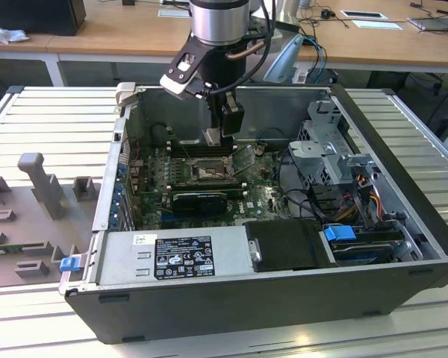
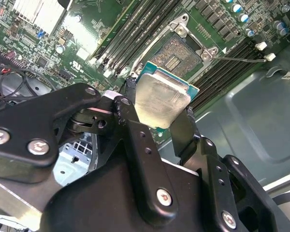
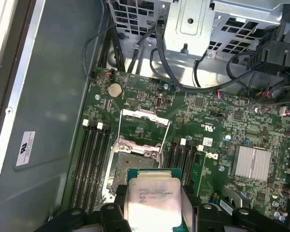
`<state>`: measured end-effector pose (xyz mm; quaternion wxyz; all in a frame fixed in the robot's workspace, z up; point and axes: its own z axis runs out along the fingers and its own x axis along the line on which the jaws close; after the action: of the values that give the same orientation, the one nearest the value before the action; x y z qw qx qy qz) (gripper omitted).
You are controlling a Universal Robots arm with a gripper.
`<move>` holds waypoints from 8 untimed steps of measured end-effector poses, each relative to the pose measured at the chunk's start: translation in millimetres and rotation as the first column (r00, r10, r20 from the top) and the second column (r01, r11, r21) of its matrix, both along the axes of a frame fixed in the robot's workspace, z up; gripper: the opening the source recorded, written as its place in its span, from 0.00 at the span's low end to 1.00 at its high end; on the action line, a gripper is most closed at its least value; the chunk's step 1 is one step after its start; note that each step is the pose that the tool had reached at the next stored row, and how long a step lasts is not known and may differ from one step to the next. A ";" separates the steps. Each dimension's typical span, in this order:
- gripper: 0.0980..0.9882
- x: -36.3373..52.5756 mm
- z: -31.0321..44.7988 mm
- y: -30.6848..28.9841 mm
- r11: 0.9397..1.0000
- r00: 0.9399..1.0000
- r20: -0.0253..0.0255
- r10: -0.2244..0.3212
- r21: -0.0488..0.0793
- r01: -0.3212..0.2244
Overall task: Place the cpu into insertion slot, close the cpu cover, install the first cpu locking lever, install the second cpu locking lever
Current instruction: 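Place the cpu into insertion slot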
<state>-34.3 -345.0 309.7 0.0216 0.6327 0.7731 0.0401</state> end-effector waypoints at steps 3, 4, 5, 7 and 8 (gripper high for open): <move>0.48 0.0 -0.9 0.0 1.000 1.000 0.000 0.000 0.000 0.000; 0.48 0.0 -1.3 0.0 1.000 1.000 0.000 0.000 0.000 0.000; 0.48 0.0 -1.7 0.0 1.000 1.000 0.000 0.000 0.000 0.000; 0.48 0.0 -3.1 0.0 1.000 1.000 0.000 0.000 0.000 0.000; 0.48 -0.2 -4.5 0.0 1.000 1.000 0.000 -0.001 0.000 0.001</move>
<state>-34.4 -345.0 305.2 0.0217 0.6330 0.7728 0.0402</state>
